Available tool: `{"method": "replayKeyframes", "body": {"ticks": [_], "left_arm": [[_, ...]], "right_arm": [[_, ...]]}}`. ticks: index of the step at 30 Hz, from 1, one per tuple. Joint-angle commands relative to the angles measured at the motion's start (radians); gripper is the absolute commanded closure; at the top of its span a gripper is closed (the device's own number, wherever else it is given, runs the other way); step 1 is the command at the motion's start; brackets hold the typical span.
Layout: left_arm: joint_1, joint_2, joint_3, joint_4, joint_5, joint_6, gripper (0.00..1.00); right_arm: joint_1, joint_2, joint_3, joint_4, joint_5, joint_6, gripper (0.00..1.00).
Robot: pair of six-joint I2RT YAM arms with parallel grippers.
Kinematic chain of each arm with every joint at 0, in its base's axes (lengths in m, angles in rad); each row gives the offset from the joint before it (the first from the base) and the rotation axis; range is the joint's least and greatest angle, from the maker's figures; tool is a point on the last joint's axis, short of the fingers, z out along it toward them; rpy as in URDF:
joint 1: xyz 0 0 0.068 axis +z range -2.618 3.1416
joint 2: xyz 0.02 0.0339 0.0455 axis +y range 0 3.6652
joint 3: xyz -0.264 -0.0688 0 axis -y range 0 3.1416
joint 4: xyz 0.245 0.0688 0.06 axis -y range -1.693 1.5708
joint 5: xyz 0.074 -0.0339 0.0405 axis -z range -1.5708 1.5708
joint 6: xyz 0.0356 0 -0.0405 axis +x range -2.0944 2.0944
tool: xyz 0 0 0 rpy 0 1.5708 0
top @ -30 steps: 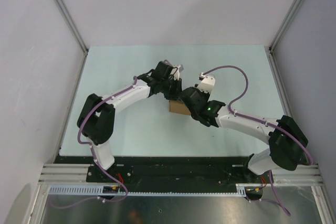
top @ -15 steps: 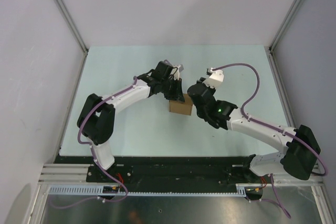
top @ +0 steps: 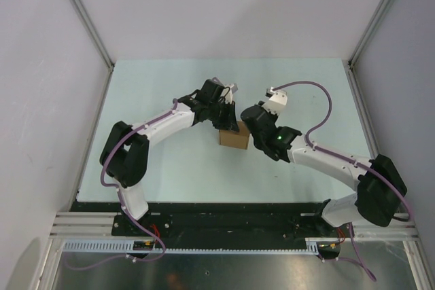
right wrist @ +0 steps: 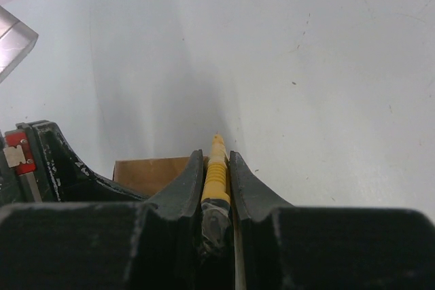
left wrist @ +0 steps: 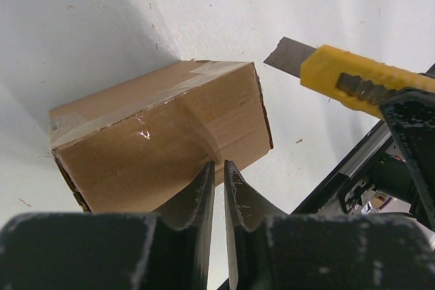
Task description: Unpack the express box
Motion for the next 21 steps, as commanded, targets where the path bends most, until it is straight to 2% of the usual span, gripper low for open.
{"method": "replayKeyframes", "body": {"ticks": [1,21], "left_arm": [[-0.015,0.077,-0.045,-0.062,-0.025,0.014,0.83],[-0.015,0.081,-0.039,-0.063,-0.025,0.014,0.83]], "right_arm": [[-0.007,0.019,0.021,0.013,-0.010,0.020,1.00],[0.015,0.001,0.019,-0.027,0.050,0.012,1.00]]}}
